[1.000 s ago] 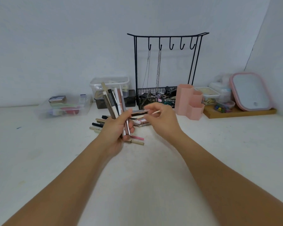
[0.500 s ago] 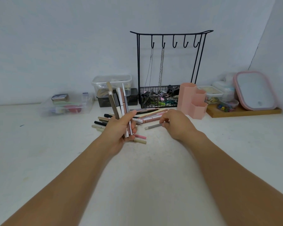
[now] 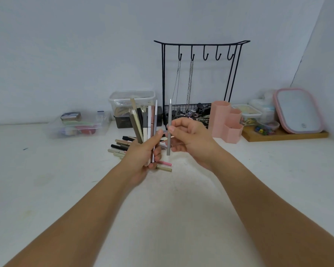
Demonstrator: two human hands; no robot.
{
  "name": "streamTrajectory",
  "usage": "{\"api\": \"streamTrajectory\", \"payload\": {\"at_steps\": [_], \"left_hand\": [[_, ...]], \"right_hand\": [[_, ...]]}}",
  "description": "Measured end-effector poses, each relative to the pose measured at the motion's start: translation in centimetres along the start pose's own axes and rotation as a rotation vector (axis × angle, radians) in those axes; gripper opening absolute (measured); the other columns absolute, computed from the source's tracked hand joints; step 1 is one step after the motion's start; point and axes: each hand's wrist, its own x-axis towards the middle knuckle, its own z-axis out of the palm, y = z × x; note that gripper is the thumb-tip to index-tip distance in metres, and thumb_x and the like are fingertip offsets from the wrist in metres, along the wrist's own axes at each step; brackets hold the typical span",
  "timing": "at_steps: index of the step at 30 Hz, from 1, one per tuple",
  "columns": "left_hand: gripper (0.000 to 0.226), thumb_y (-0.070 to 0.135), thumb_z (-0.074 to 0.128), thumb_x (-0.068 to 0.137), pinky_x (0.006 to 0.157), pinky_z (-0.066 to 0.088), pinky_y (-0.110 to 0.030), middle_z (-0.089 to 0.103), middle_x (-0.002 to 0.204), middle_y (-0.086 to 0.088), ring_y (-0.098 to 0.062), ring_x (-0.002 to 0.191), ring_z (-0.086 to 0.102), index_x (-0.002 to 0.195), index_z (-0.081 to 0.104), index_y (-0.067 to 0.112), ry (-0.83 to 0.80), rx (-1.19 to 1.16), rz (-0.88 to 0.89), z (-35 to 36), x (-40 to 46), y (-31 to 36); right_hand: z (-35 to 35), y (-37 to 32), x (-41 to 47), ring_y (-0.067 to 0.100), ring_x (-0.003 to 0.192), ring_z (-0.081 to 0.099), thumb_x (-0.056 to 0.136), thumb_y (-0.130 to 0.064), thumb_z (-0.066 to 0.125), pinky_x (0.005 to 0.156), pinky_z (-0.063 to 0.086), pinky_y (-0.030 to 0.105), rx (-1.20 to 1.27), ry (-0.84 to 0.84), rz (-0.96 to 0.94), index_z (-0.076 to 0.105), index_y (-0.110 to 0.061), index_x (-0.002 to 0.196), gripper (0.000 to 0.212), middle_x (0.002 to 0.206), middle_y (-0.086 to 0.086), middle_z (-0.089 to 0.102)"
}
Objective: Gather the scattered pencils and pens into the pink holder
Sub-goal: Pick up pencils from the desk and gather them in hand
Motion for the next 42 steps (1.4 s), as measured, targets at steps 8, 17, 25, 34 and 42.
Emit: {"api": "streamTrajectory", "payload": {"at_steps": [8,17,25,34,42], "left_hand": [[0.062,0.059,0.072,0.074,0.048,0.047,-0.026,0.055,0.059,-0.007,-0.016,0.043,0.056,0.104,0.065,0.006,-0.040,0.025,-0.052,0.3,-0.4,-0.1],[0.056,0.061,0.064,0.084,0.053,0.052,-0.029,0.070,0.072,-0.006,-0.016,0.056,0.068,0.093,0.072,0.006,-0.097,-0.009,-0.101,0.1,-0.2,0.0],[0.039,0.046,0.079,0.071,0.031,0.026,-0.013,0.047,0.058,0.003,-0.006,0.046,0.042,0.090,0.060,0.017,-0.146,-0.108,-0.106,-0.1,-0.1,0.0],[0.020,0.030,0.073,0.091,0.030,0.029,-0.016,0.052,0.059,0.001,-0.007,0.043,0.047,0.087,0.059,0.016,-0.024,-0.107,-0.066,-0.8,0.8,-0.1],[0.026,0.036,0.074,0.090,0.034,0.026,-0.016,0.047,0.057,0.003,-0.007,0.045,0.043,0.098,0.057,0.018,0.038,-0.025,-0.048,-1.3,1.5,-0.5]], "right_hand": [[0.5,0.3,-0.4,0.018,0.065,0.070,0.096,-0.006,0.063,0.060,0.060,0.026,0.083,-0.014,0.045,0.062,-0.001,0.100,0.006,0.084,0.014,0.071],[1.2,1.0,-0.4,0.004,0.055,0.058,0.091,-0.010,0.070,0.053,0.044,0.016,-0.013,0.047,0.010,0.072,-0.011,0.090,0.002,0.072,0.003,0.067],[-1.2,2.8,1.0,0.013,0.087,0.065,0.094,-0.019,0.068,0.073,0.050,0.027,-0.297,0.154,-0.035,0.074,-0.019,0.109,0.017,0.103,0.007,0.074],[-4.9,6.0,2.5,0.029,0.114,0.048,0.099,-0.019,0.055,0.093,0.047,0.044,-1.250,0.124,-0.031,0.063,-0.022,0.122,0.024,0.123,0.004,0.062],[-6.1,5.5,2.2,0.026,0.107,0.052,0.097,-0.024,0.059,0.080,0.047,0.037,-1.311,0.224,-0.003,0.070,-0.025,0.104,0.013,0.103,0.002,0.066]]}}
